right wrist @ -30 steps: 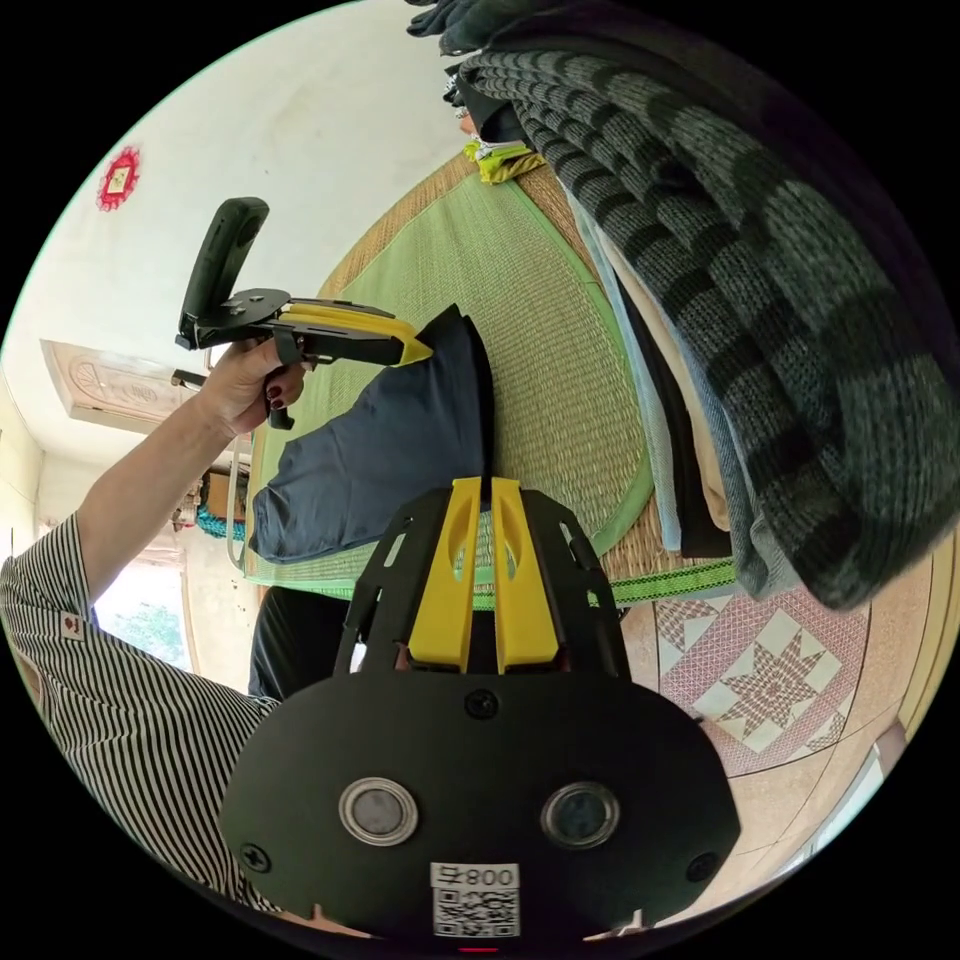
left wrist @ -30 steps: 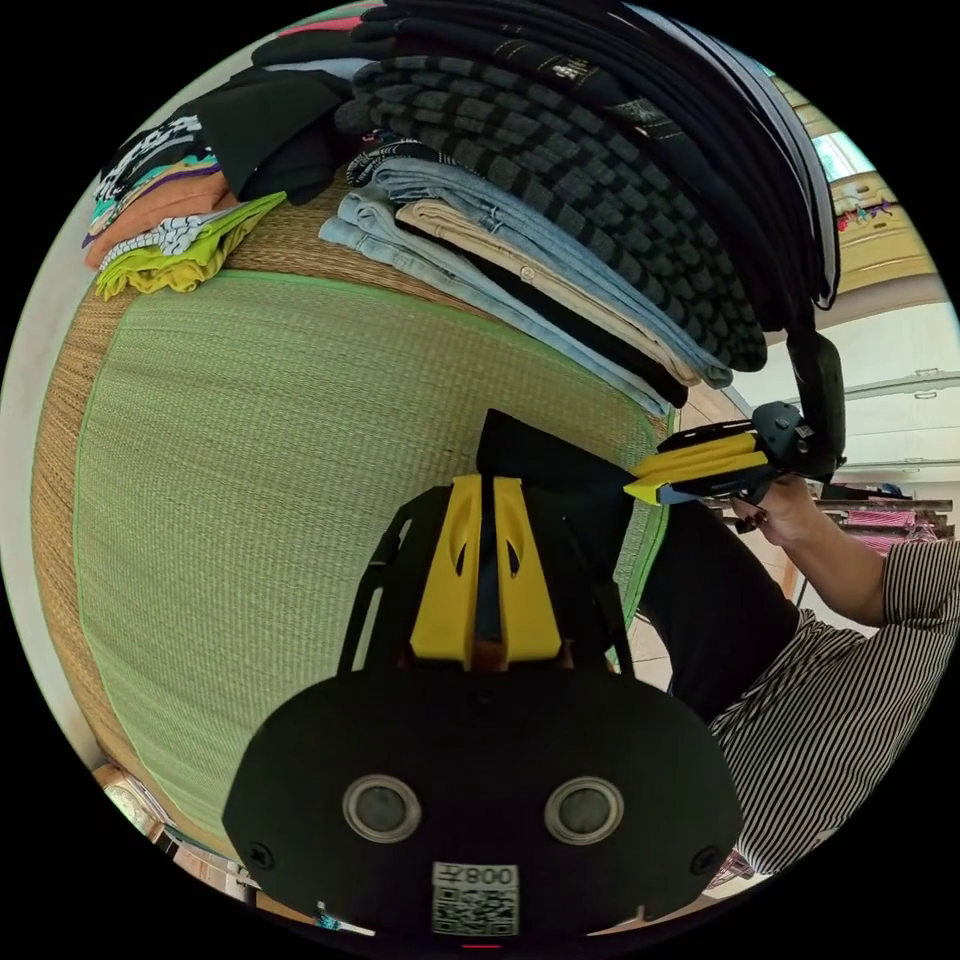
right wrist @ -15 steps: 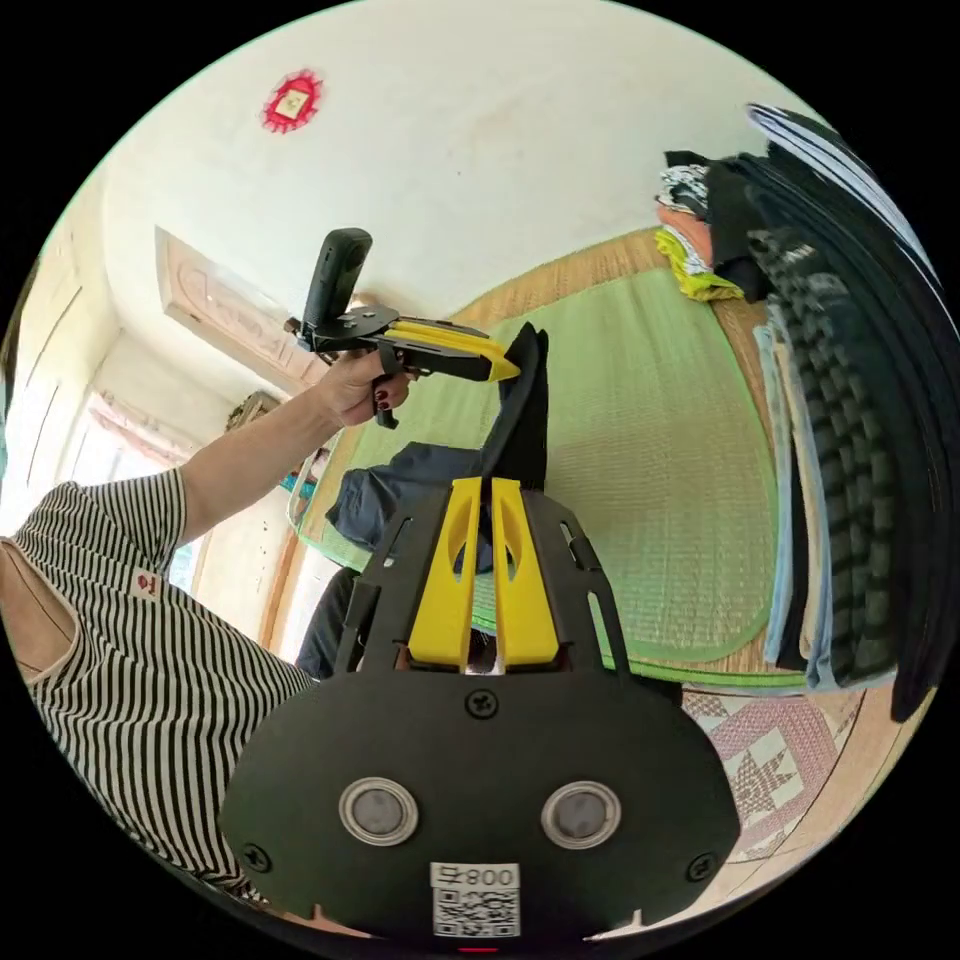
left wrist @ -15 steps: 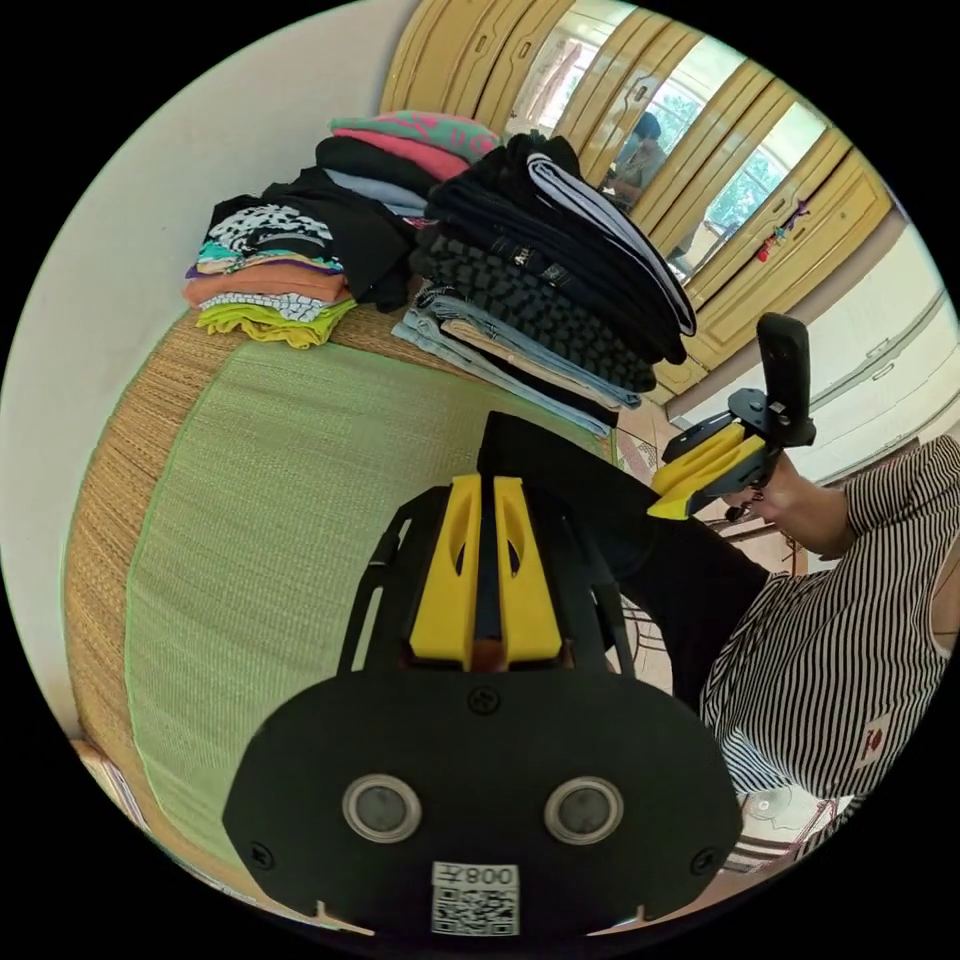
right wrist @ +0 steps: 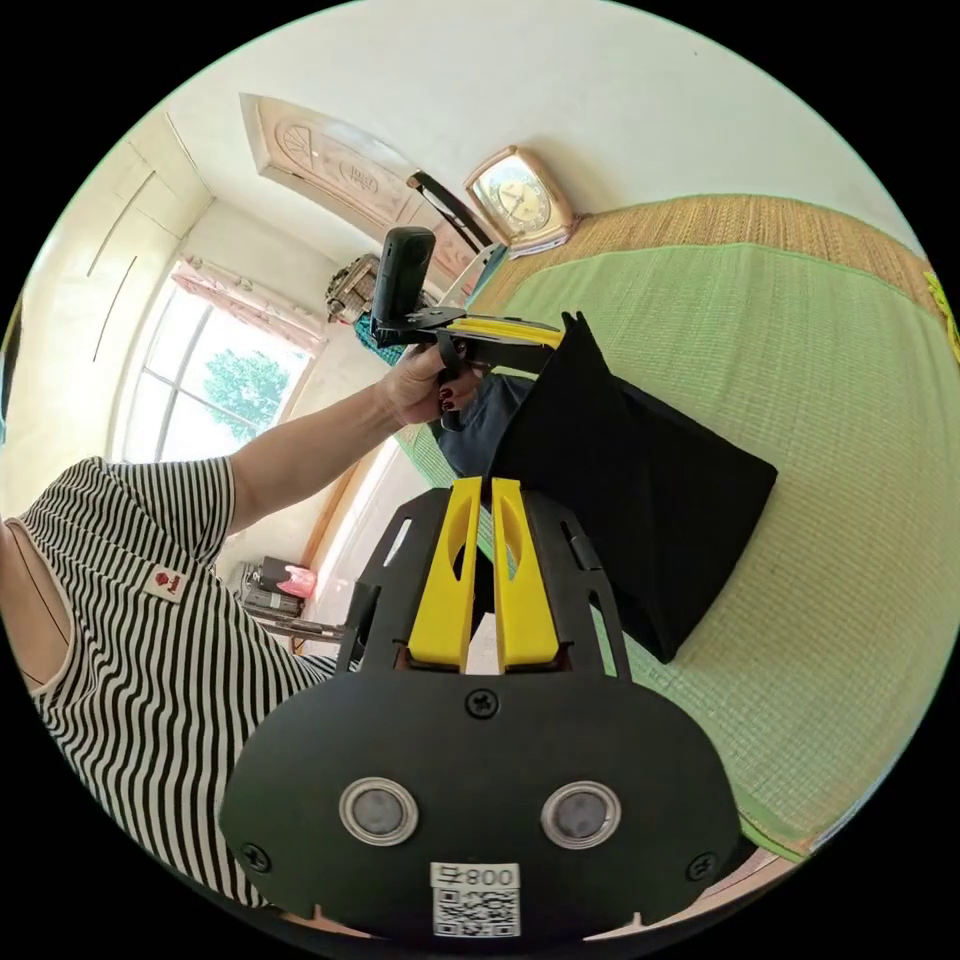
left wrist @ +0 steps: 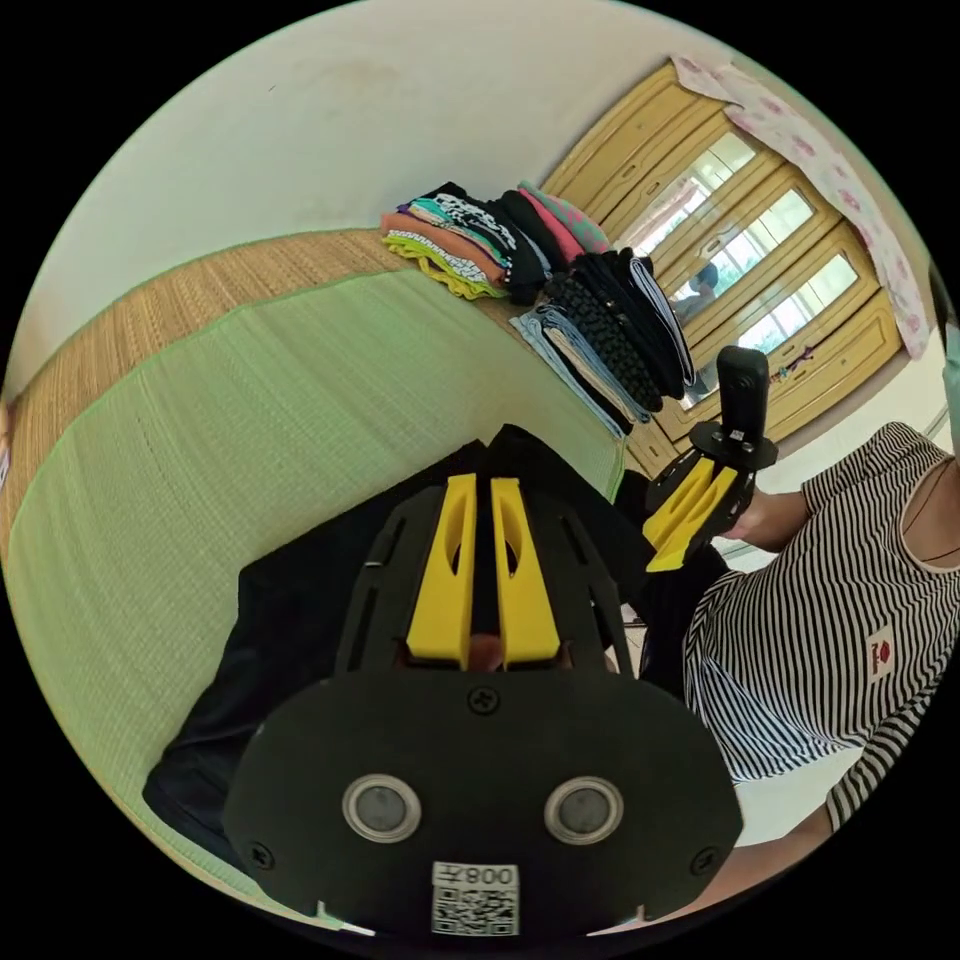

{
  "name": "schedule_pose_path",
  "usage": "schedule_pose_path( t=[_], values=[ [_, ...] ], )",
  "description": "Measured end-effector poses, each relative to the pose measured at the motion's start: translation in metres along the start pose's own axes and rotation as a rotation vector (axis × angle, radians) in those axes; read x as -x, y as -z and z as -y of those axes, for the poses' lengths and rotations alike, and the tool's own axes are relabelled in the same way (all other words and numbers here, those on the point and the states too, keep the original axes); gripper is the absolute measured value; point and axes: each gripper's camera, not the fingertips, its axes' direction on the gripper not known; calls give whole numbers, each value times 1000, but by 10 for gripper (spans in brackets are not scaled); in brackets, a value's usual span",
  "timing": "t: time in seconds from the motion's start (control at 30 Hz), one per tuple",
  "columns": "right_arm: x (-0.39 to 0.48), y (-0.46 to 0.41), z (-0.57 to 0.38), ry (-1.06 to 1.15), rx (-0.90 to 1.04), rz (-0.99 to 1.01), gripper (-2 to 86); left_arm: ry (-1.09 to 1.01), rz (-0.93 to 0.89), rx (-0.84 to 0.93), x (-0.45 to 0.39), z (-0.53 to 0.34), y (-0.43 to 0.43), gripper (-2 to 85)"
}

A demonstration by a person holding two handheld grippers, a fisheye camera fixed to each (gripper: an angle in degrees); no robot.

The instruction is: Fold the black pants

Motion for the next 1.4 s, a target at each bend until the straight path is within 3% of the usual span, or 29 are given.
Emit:
schedule_pose_path(
  t=[0.37,0.47,0.63,0.73,1.03,1.2,1.4],
  values=[
    [-63,-144,44,-91,235,77,17,423,52,-49,117,-161,18,44],
    [-78,-173,52,-113,280,149,15,477,-23,-141,125,-200,28,69],
    [-93,-198,64,-99,326,174,20,539,-15,-104,130,-239,21,86],
    [-102,-189,72,-80,291,134,18,569,46,-51,138,-254,14,61],
    [-188,-131,111,-193,121,-227,2,504,185,20,154,-280,19,12],
    [-236,-138,122,-304,88,-143,1,559,167,-16,166,-311,23,12],
    [-229,-145,127,-277,46,-138,1,566,194,-91,164,-341,36,13]
  ],
)
